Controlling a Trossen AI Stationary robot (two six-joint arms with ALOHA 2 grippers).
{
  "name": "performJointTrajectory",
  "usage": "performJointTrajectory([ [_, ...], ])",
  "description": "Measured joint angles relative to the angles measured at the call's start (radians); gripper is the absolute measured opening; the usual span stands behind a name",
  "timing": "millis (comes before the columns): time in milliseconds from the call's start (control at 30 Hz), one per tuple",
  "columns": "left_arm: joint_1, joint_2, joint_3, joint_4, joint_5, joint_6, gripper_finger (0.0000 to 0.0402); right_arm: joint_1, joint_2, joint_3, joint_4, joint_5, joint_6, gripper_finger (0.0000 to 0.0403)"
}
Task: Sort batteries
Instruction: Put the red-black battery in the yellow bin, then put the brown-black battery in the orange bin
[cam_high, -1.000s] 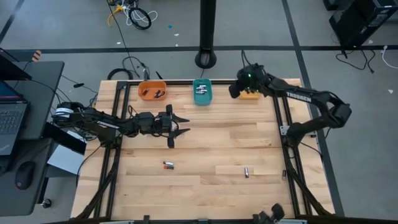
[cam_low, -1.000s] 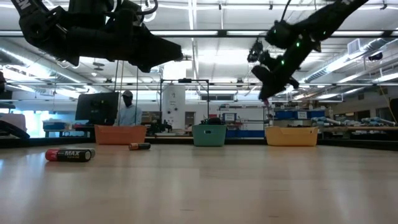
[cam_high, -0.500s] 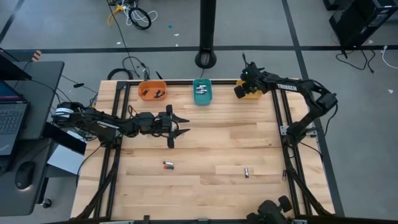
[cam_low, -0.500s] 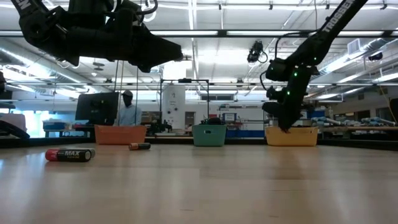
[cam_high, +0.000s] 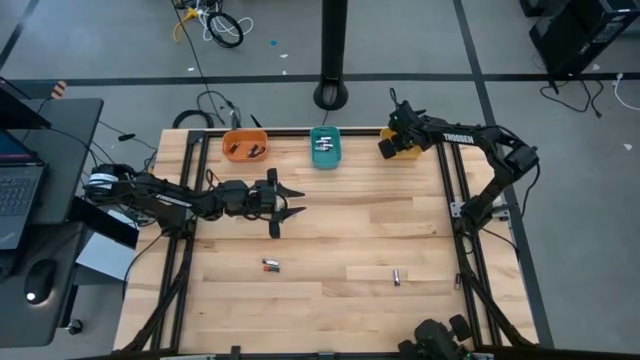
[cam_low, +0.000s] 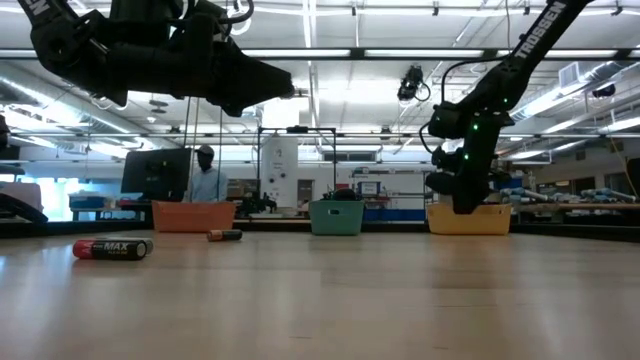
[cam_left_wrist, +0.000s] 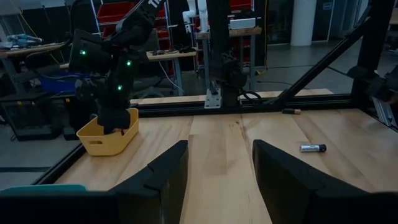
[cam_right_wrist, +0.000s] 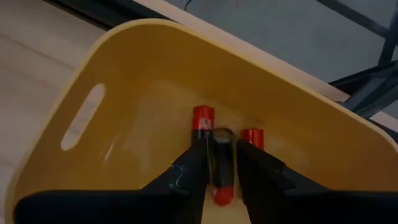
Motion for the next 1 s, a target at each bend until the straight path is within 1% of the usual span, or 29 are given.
performJointTrajectory([
  [300,0.0,0.0,0.0,0.0,0.0,0.0,0.0186,0.0,0.0,0.0,0.001,0.002,-0.016,0.0132],
  [367,0.0,0.0,0.0,0.0,0.0,0.0,0.0185,0.001,-0.009,0.0,-0.009,0.02,-0.029,0.0135],
  [433,0.0,0.0,0.0,-0.013,0.0,-0.004,0.0177,0.006,-0.032,0.011,-0.044,0.029,-0.06,0.0129],
  [533,0.0,-0.006,0.027,-0.123,-0.005,-0.007,0.0151,0.031,-0.095,0.027,-0.1,0.031,-0.118,0.0097],
  [667,0.0,-0.008,0.093,-0.339,-0.019,-0.003,0.0102,0.107,-0.217,0.027,-0.128,0.031,-0.155,0.0022],
  [700,0.0,-0.008,0.108,-0.397,-0.019,-0.002,0.009,0.136,-0.252,0.023,-0.121,0.032,-0.162,0.0013],
  [833,-0.002,-0.008,0.164,-0.586,-0.018,-0.003,0.0043,0.262,-0.356,-0.014,-0.107,0.003,-0.139,0.0019],
  [900,-0.008,-0.008,0.176,-0.672,-0.013,-0.003,0.0022,0.339,-0.396,-0.041,-0.09,0.002,-0.113,0.0015],
  [1000,-0.028,-0.008,0.189,-0.774,0.011,-0.006,0.0006,0.456,-0.439,-0.092,-0.039,0.008,-0.071,0.0007],
])
